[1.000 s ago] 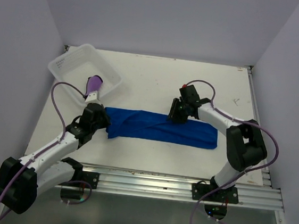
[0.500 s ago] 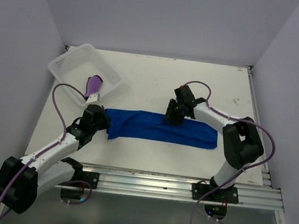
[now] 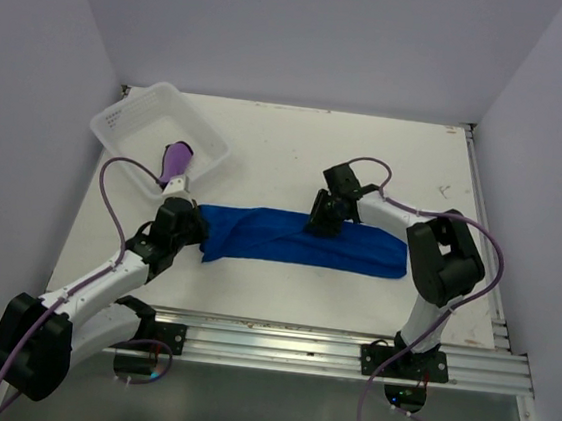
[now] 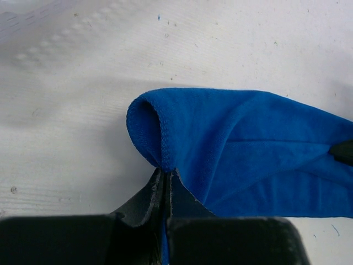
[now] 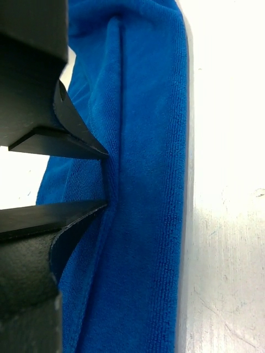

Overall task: Roll the towels
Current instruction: Fold the towel

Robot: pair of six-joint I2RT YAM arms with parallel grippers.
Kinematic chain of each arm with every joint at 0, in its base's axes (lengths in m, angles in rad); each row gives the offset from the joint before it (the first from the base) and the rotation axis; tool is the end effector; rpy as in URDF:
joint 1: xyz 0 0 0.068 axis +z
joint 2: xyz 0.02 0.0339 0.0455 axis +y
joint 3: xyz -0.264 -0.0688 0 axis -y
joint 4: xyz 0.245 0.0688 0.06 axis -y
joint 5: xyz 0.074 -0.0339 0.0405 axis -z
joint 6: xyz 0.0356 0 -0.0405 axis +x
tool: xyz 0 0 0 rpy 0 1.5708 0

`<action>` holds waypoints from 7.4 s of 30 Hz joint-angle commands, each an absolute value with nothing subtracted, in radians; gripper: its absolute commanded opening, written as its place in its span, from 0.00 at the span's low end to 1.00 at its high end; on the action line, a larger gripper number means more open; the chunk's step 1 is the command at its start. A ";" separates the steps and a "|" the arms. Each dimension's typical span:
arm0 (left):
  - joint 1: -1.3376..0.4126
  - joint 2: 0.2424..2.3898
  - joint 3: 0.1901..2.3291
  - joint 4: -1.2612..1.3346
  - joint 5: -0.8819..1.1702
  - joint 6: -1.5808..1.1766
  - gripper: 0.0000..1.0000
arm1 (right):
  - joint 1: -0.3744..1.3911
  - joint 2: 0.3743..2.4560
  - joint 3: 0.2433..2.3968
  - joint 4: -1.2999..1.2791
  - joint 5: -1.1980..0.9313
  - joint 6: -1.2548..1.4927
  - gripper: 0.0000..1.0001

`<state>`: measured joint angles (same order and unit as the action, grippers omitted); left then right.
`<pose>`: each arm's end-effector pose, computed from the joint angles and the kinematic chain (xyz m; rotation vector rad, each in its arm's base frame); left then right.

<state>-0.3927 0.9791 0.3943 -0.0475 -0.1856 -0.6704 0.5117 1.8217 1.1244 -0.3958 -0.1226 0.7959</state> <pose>0.1855 -0.0697 0.1830 -0.4102 2.1800 -0.3917 0.3136 0.1811 0.1608 0.3531 2.7621 0.5480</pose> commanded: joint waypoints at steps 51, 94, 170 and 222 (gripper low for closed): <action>-0.383 1.002 0.354 0.089 -0.112 -0.658 0.00 | 0.560 1.818 1.150 -0.284 -0.176 0.991 0.43; -0.387 0.982 0.324 0.095 -0.104 -0.653 0.00 | 0.561 1.798 1.152 -0.313 -0.130 0.997 0.00; -0.287 1.031 0.540 -0.064 -0.176 -0.591 0.57 | 0.253 1.331 0.867 -0.629 0.184 0.614 0.01; -0.264 1.295 0.468 0.147 -0.029 -0.692 0.38 | -0.052 1.755 1.022 -0.486 0.074 0.373 0.00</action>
